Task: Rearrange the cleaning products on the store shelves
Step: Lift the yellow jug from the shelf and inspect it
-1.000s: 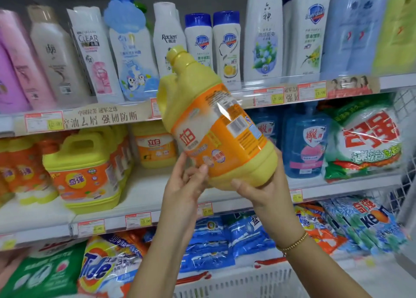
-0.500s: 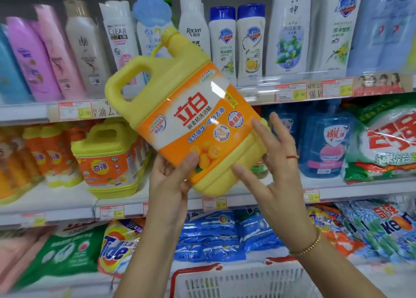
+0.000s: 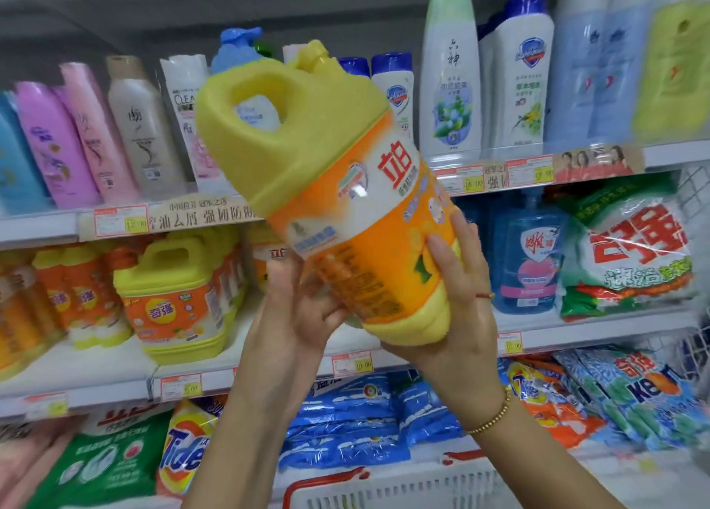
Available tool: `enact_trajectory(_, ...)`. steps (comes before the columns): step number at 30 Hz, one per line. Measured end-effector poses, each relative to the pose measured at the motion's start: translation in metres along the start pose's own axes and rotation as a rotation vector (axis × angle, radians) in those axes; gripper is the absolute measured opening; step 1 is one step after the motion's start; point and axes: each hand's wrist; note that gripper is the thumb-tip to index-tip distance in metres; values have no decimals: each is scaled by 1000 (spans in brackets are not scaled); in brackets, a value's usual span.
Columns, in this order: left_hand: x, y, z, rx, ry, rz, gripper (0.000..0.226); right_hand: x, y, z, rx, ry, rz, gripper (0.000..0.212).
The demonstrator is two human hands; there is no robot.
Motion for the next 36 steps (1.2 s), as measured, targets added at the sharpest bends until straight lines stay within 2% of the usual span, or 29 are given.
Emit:
enact_trajectory(2, -2, 1, -8, -9, 90, -56, 51, -6, -10, -3, 145, 26, -266, 105)
enact_trajectory(3, -5, 1, -14, -3, 134, -114, 50, -7, -14, -4, 227, 24, -393, 108)
enact_trajectory(6, -14, 10, -32, 27, 226, -213, 73, -10, -18, -9, 451, -29, -793, 97)
enact_trajectory(9, -23, 16, -35, -43, 166, -198, 92, -13, -10, -8, 620, -126, -1282, 96)
enact_trajectory(14, -29, 19, -18, -116, 110, -7, 93, -7, -7, 4, 773, -193, -1513, 92)
enact_trajectory(17, -28, 27, -16, -122, 113, 1, 94, -11, -14, 3, 814, -198, -1492, 92)
enact_trajectory(20, -24, 32, -16, -140, 134, 1, 94, -24, -24, -4, 848, -216, -1343, 98)
enact_trajectory(22, -18, 36, -15, -163, 134, 47, 74, -35, -33, -11, 865, -243, -1193, 100)
enact_trajectory(25, -5, 43, -11, -215, 133, 118, 28, -51, -49, -21, 881, -280, -990, 94)
enact_trajectory(26, -3, 44, -11, -230, 141, 131, 24, -56, -54, -24, 881, -295, -946, 91)
enact_trajectory(29, 6, 47, -11, -288, 152, 170, 35, -70, -65, -34, 883, -333, -859, 94)
enact_trajectory(33, 16, 45, -15, -386, 119, 230, 89, -88, -69, -45, 896, -333, -782, 99)
enact_trajectory(36, 27, 37, -22, -426, 87, 243, 94, -104, -61, -48, 909, -395, -754, 99)
Point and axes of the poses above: each hand's wrist, its own z-axis away from the middle knuckle, its own x-axis out of the palm, y = z × x, and after that the axes turned 7 degrees about -y, right-handed
